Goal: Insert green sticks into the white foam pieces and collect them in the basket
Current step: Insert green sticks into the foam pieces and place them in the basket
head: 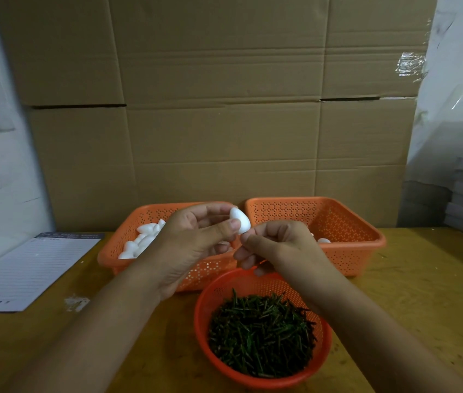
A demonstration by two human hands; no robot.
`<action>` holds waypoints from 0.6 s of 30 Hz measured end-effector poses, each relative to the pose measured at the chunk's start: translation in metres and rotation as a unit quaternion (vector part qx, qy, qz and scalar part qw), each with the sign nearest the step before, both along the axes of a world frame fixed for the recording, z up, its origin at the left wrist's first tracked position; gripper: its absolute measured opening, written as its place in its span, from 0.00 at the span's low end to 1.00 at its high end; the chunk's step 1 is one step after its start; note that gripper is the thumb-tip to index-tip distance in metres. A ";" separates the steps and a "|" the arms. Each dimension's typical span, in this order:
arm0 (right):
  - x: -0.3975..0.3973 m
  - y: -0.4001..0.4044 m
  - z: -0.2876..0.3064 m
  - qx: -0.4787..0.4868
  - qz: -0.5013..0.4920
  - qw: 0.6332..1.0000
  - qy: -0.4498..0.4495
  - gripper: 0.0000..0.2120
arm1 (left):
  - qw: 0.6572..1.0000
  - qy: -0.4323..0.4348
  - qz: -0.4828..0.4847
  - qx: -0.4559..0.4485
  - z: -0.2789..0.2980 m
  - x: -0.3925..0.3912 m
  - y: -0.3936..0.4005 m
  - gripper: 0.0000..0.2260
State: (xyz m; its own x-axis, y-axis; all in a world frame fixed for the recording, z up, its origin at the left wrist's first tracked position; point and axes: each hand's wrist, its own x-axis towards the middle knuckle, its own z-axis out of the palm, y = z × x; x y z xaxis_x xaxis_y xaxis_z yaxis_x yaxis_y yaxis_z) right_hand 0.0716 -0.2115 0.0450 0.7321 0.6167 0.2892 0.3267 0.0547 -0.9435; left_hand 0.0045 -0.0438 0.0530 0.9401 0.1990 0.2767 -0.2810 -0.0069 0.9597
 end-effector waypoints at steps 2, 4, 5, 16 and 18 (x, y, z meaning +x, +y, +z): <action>0.000 0.000 0.000 0.001 0.009 1.000 0.010 0.08 | 1.000 0.003 -0.001 0.005 0.000 0.000 0.001 0.18; 0.001 0.000 -0.001 -0.001 0.016 1.000 0.016 0.08 | 1.000 0.005 -0.002 0.010 0.000 0.000 0.001 0.19; 0.001 0.000 -0.001 -0.002 0.019 1.000 0.020 0.08 | 1.000 0.006 -0.003 0.012 0.000 0.000 0.002 0.20; 0.001 0.000 -0.001 -0.008 0.024 0.999 0.039 0.10 | 0.999 -0.005 -0.004 -0.034 0.001 0.002 0.006 0.19; 0.001 -0.001 0.000 -0.004 0.023 0.999 0.038 0.09 | 0.999 -0.006 -0.004 -0.037 0.001 0.002 0.005 0.20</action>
State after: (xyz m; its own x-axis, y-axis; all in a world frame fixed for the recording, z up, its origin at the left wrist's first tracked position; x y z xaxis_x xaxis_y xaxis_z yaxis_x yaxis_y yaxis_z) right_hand 0.0729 -0.2122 0.0446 0.7220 0.6526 0.2298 0.2523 0.0609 -0.9657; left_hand 0.0062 -0.0385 0.0537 0.9386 0.2123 0.2719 -0.2914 0.0661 0.9543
